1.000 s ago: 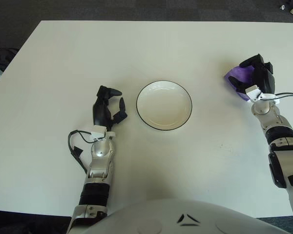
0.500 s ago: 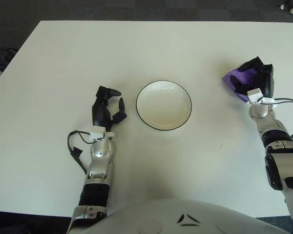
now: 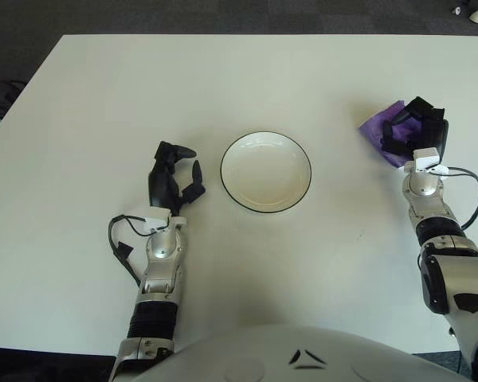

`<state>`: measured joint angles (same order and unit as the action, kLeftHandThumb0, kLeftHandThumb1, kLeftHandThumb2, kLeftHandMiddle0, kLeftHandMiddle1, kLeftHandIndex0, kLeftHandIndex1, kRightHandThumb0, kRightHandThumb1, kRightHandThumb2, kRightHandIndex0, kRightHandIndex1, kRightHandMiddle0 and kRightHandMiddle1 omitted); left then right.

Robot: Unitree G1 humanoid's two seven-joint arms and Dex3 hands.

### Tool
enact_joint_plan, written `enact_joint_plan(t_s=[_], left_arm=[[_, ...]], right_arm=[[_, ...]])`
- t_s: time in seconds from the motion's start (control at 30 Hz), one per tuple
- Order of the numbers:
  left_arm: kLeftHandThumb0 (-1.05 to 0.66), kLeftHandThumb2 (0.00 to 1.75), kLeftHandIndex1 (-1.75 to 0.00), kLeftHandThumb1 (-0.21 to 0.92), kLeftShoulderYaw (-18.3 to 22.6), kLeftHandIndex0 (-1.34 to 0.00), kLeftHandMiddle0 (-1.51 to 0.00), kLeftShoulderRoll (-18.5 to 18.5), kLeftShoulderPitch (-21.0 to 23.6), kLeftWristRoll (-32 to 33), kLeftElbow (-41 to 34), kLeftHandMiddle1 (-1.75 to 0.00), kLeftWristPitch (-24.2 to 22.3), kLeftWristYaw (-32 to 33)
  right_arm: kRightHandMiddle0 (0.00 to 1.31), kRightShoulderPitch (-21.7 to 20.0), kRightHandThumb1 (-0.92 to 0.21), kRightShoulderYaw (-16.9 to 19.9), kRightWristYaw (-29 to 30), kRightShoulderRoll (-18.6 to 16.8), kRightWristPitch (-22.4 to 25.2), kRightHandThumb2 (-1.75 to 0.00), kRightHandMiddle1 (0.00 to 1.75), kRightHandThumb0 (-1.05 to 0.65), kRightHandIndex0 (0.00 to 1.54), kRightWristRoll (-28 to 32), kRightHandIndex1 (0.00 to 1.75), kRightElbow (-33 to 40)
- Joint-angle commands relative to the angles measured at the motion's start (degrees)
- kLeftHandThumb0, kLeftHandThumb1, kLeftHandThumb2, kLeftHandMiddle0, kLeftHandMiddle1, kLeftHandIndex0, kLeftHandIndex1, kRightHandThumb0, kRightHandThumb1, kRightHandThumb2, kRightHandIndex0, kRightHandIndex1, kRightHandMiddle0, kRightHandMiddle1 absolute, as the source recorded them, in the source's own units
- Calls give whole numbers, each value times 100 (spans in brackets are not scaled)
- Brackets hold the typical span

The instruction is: Put the tissue paper into the plate.

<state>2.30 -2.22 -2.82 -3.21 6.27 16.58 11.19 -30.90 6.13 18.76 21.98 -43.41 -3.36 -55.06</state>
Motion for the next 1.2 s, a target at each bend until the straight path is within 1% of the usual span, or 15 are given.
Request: enact_joint_plan(t_s=[0.0, 0.17, 0.33, 0.57, 0.8, 0.93, 1.17], left_arm=[[-41, 102, -175, 56, 22, -42, -69, -15, -500, -60, 453, -134, -146, 4], [-40, 101, -175, 57, 36, -42, -69, -2, -469, -73, 512, -137, -85, 11], [-40, 101, -175, 57, 36, -42, -68, -4, -467, -77, 504, -137, -83, 11], [-40, 101, -175, 57, 48, -41, -69, 3, -444, -30, 547, -137, -26, -31], [-40, 101, -175, 57, 41, -41, -68, -22, -393, -39, 606, -134, -4, 15], [-40, 101, -175, 57, 31, -41, -67, -41, -386, -67, 593, -132, -35, 52], [-40, 100, -175, 57, 18, -41, -68, -54, -379, -75, 580, -132, -57, 59]], right_arm=[[111, 531, -15, 2, -551, -586, 127, -157, 175, -12, 136, 362, 175, 162], [114, 663, -16, 109, -926, -799, 130, -156, 175, -10, 138, 727, 175, 762], [113, 760, -18, 187, -1184, -926, 233, -154, 175, -11, 138, 942, 175, 1242], [111, 751, -20, 292, -1492, -1059, 248, -151, 175, -10, 137, 1094, 175, 1673], [111, 852, -20, 346, -1846, -1204, 264, -151, 175, -10, 136, 1292, 175, 2121], [112, 919, -18, 373, -1954, -1269, 302, -152, 175, -10, 136, 1314, 175, 2352], [114, 918, -15, 420, -2117, -1338, 174, -155, 175, -8, 137, 1298, 175, 2532]])
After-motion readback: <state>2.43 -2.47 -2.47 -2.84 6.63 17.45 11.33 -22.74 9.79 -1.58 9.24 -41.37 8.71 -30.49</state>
